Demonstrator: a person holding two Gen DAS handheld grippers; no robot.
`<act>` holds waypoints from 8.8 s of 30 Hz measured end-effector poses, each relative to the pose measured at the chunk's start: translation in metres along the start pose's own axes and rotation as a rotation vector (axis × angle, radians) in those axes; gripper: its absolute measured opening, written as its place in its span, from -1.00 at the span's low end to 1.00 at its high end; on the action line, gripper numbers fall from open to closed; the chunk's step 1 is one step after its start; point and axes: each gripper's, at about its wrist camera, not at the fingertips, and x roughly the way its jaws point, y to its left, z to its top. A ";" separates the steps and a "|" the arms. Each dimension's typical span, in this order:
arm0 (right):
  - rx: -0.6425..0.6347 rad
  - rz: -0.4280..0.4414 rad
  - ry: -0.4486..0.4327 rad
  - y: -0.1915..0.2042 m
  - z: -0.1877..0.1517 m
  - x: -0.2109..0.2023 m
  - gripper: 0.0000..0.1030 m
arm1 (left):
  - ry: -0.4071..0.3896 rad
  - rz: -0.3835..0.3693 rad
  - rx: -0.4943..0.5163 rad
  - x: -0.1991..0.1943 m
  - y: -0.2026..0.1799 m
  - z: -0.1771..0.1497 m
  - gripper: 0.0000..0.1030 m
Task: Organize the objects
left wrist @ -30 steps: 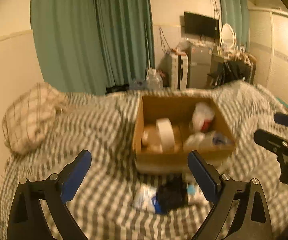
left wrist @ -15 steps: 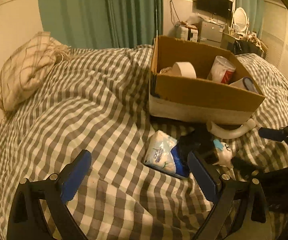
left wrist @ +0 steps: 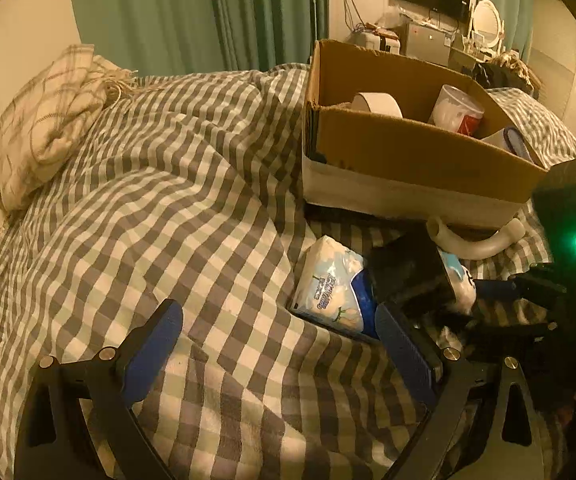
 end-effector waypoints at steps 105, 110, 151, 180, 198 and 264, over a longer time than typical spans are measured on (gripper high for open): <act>0.183 -0.125 -0.509 -0.114 0.118 -0.179 0.44 | -0.223 -0.108 0.108 -0.021 -0.032 0.162 0.77; 0.173 -0.176 -0.576 -0.101 0.090 -0.230 0.60 | -0.273 -0.066 0.094 -0.067 -0.023 0.147 0.99; 0.046 -0.170 -0.268 -0.034 -0.008 -0.075 0.68 | -0.065 -0.067 -0.029 0.012 -0.015 0.002 0.49; -0.078 -0.107 -0.198 -0.015 0.015 -0.045 -0.78 | -0.023 -0.092 -0.094 0.018 0.005 0.001 0.49; 0.035 0.002 -0.539 -0.008 -0.001 -0.182 -0.78 | -0.215 -0.112 -0.011 -0.071 -0.019 0.049 0.49; 0.269 -0.263 -0.830 -0.036 -0.019 -0.365 0.99 | -0.643 -0.024 -0.021 -0.230 -0.014 0.103 1.00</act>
